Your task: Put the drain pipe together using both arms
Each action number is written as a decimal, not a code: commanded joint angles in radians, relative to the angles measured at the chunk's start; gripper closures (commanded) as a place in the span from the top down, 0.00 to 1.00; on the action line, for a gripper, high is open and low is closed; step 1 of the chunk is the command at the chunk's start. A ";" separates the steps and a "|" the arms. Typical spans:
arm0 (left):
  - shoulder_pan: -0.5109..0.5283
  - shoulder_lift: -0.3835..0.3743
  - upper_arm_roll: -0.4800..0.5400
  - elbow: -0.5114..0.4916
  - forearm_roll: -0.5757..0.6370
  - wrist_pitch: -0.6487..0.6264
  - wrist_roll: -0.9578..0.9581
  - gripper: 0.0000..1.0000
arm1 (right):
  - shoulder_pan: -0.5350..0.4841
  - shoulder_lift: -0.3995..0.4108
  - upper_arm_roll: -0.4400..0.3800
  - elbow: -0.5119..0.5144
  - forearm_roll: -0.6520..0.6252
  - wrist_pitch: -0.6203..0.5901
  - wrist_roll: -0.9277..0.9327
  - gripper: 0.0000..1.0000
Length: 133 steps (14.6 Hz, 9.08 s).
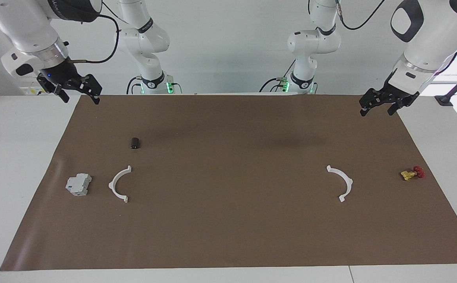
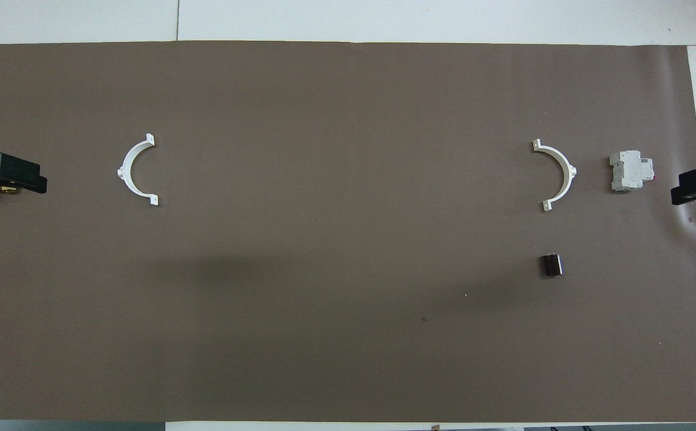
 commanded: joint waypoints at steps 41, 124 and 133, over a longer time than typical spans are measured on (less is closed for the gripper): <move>0.025 0.359 -0.003 -0.265 -0.001 0.818 0.028 0.95 | 0.140 0.483 0.039 0.013 0.117 0.505 -0.071 0.00; -0.642 0.468 -0.008 -0.143 0.047 0.731 -0.751 0.00 | 0.015 -0.032 0.036 -0.089 0.014 0.075 0.000 1.00; -0.639 0.468 -0.008 -0.152 0.047 0.729 -0.752 0.00 | 0.018 -0.031 0.036 -0.089 0.014 0.090 0.003 1.00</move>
